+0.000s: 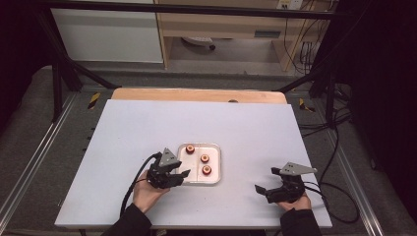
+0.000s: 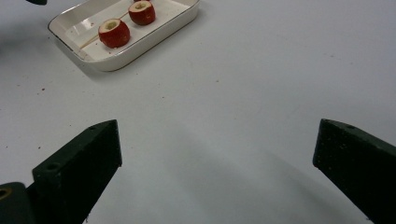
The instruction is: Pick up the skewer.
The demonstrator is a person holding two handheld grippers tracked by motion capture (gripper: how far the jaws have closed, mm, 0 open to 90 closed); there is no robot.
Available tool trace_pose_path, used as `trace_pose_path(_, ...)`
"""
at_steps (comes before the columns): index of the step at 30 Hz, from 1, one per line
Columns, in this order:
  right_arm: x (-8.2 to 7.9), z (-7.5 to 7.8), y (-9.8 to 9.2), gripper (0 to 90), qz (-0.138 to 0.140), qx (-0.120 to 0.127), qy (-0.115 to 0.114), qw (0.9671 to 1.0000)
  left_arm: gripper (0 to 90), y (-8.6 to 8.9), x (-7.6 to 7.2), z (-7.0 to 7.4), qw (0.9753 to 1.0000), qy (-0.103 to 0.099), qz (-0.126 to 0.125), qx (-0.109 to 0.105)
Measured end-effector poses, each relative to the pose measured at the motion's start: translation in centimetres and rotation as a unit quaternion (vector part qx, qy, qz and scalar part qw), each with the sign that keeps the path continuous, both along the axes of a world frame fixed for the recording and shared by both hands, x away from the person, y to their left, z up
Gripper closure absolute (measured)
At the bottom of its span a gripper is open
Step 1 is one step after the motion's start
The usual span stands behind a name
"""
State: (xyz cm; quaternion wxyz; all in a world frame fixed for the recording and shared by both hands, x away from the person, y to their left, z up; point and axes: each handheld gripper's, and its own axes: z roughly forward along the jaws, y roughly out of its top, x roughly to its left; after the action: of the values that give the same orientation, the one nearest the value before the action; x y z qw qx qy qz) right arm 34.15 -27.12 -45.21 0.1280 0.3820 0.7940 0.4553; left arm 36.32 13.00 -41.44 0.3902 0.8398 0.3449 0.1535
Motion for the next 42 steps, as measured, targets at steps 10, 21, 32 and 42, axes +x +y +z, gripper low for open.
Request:
trace_pose_path(10,0.0,0.0,0.0,1.8,0.0,-0.001,0.002,1.0,69.5,-2.9,0.7,-1.1,0.9997,0.019,-0.016,-0.006)
trace_pose_path(21,0.1,-0.1,0.1,1.8,0.001,-0.002,0.002,1.0,89.8,-4.1,1.0,-2.3,0.9987,0.039,-0.032,0.004)
trace_pose_path(32,0.0,-0.1,0.1,1.9,0.002,-0.002,0.002,1.0,89.8,-4.3,1.1,-2.9,0.9977,0.044,-0.037,0.037)
trace_pose_path(42,0.0,-0.1,0.1,1.8,0.002,-0.003,0.002,1.0,89.7,-2.5,1.0,-2.4,0.998,0.04,-0.02,0.044)
